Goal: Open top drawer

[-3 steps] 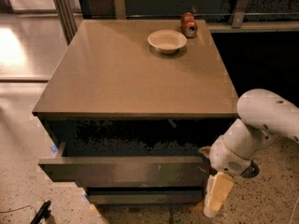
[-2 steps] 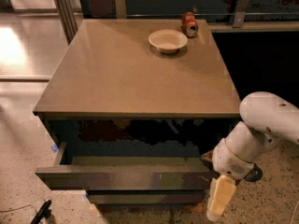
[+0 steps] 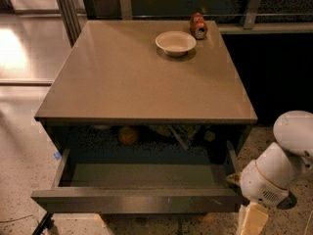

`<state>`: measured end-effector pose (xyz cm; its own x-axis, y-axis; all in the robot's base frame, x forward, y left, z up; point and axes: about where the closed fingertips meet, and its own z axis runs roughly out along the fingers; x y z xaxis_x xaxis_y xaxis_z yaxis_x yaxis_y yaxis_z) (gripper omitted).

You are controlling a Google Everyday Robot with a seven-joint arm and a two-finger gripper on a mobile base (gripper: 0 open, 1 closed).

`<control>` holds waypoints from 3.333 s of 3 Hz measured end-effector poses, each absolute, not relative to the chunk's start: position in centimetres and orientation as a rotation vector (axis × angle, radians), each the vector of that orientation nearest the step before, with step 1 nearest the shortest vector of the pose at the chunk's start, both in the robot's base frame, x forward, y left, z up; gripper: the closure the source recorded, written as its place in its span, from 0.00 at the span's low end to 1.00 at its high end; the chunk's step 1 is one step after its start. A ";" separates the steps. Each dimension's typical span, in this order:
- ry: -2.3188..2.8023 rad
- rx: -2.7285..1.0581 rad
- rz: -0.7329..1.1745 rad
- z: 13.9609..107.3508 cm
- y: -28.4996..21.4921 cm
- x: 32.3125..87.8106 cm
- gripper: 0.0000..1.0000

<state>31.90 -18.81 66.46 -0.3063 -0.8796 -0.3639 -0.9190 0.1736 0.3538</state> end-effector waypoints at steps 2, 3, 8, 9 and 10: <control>2.330 -1.795 0.830 68.4 -21.7 26.3 0.00; 2.330 -1.795 0.830 68.4 -21.7 26.3 0.00; 2.144 -2.007 0.769 70.8 -14.7 26.5 0.00; 2.224 -1.986 0.772 68.3 -14.5 29.6 0.00; 2.217 -1.992 0.779 68.3 -14.6 29.3 0.00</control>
Offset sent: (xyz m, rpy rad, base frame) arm -0.0950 -0.0543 0.0010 0.0364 0.0359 -0.0276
